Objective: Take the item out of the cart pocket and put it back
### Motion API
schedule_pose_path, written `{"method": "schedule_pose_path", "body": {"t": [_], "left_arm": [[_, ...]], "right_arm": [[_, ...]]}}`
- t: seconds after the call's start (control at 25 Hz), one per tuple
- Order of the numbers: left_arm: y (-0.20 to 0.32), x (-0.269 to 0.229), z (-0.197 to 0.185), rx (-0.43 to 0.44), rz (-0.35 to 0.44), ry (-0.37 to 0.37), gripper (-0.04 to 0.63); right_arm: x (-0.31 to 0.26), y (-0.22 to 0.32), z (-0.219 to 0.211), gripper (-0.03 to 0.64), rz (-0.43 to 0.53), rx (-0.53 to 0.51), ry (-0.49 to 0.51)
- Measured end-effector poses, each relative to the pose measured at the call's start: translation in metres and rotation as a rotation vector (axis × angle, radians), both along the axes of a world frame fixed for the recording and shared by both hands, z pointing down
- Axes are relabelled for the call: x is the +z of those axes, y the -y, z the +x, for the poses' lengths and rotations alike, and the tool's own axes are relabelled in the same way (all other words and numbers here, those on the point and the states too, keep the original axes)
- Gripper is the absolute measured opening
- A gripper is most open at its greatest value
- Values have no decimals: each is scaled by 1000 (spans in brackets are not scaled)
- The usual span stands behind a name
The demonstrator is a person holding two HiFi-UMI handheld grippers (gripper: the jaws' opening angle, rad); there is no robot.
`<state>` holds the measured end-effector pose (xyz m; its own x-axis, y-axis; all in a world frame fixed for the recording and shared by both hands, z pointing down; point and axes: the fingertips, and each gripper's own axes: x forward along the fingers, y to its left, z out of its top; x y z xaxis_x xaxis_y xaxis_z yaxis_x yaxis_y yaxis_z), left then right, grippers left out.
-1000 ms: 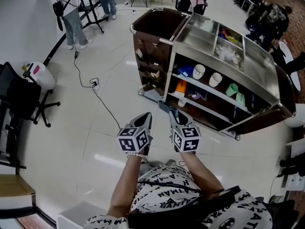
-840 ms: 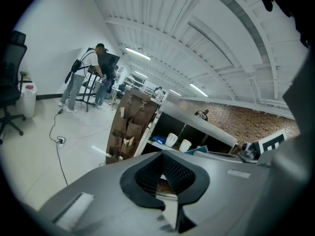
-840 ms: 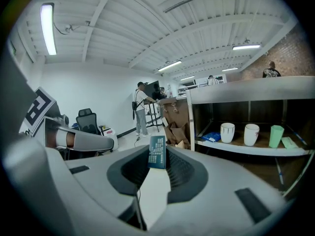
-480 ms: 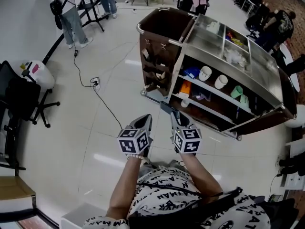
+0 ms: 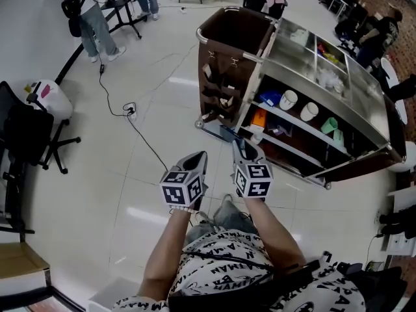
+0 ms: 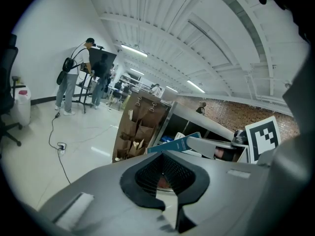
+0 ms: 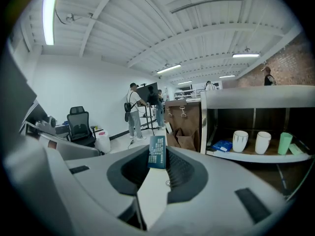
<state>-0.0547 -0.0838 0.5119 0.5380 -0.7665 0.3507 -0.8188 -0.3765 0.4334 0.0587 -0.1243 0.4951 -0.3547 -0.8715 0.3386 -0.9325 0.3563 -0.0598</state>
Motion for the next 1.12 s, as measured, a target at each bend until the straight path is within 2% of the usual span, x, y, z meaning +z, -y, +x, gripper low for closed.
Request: {"method": "schedule_pose_path", "body": {"t": [0.36,0.72,0.92,1.12], "left_arm": [[50,2,-14,1,-4,3,-3],[120,20,-24,15,-59,0,-3],[164,36,-31,-1,-98,-2,-2],[184,50,-35,-11,-141,-6,-3]], "right_arm": [[11,85,-18,97,3,40,10],[48,183,-33,97,19,108,35],[87,241,-43,97,-25,139,33],[119,274,-50,97,-57,163,33]]}}
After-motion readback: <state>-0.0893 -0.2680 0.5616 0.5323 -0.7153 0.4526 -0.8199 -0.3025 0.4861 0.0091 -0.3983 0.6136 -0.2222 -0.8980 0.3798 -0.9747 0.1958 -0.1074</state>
